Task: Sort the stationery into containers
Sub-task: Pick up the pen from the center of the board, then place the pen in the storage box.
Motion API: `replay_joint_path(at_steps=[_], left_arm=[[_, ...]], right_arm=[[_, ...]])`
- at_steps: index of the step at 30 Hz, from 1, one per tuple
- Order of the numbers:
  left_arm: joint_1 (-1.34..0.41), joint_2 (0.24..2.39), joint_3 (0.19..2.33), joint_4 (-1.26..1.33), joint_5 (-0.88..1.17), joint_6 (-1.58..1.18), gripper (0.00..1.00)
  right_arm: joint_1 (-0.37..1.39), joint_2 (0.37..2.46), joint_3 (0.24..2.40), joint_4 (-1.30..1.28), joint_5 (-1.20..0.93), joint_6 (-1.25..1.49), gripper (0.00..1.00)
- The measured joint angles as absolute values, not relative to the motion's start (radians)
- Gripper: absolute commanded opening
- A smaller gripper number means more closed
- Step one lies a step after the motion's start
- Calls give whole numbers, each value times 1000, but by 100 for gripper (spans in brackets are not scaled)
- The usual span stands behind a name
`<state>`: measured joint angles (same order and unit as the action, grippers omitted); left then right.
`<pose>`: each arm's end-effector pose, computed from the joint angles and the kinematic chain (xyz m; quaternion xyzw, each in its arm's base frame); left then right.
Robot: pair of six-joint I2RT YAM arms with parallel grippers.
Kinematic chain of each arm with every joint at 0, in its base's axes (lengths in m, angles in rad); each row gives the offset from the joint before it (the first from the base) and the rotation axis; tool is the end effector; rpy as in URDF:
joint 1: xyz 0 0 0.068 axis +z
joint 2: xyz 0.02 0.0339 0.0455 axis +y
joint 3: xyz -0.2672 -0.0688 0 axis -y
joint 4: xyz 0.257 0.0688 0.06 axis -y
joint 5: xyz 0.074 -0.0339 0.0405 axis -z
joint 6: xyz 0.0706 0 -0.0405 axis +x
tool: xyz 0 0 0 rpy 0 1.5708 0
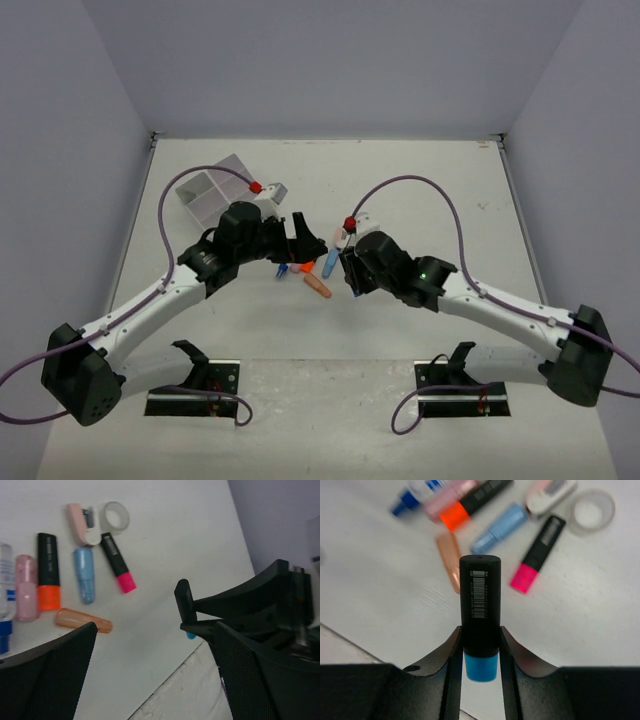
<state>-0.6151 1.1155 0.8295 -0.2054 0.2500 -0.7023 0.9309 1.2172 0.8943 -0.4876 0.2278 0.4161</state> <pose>0.2280 -0.1825 0.2713 0.0269 0.8532 -0.3967 0.3377 0.1851 0.2220 0.2361 -0.1941 0.9029 0.1474 0.3540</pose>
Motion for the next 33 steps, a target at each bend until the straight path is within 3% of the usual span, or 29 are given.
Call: replay_joint_path(at_steps=[4, 8, 10, 15, 16, 17, 18, 21, 22, 23, 24, 25, 29, 33], left_arm=[[-657, 1151, 830, -80, 320, -746, 86], [-670, 1170, 830, -1, 363, -774, 83], [-680, 1178, 830, 29, 377, -785, 76], [-691, 1215, 830, 85, 402, -806, 39], [-693, 1222, 830, 95, 409, -811, 22], [-695, 1227, 832, 102, 413, -816, 20], [-695, 1232, 834, 107, 418, -821, 4], [-699, 1245, 851, 113, 432, -826, 0], [-701, 1250, 857, 111, 431, -820, 0], [-701, 1255, 862, 110, 431, -819, 0], [-700, 1259, 868, 107, 430, -815, 0], [-700, 1262, 877, 100, 424, -805, 0], [-704, 1282, 985, -45, 243, -715, 0], [-671, 1317, 1154, -182, -150, -619, 0]], right_arm=[[982, 1036, 875, -365, 245, 386, 0], [1008, 992, 875, -317, 275, 362, 0], [1017, 993, 875, -312, 280, 352, 0], [1043, 996, 878, -314, 282, 329, 0], [1046, 999, 879, -317, 287, 323, 0], [1048, 1004, 882, -320, 292, 319, 0], [1049, 1012, 885, -322, 296, 314, 0], [1050, 1036, 889, -320, 308, 301, 0], [1049, 1042, 893, -320, 314, 295, 6], [1049, 1047, 897, -321, 321, 289, 29], [1049, 1052, 901, -320, 328, 283, 75], [1048, 1057, 904, -319, 334, 278, 96], [1041, 1060, 905, -304, 396, 280, 99], [959, 1013, 866, -287, 465, 343, 99]])
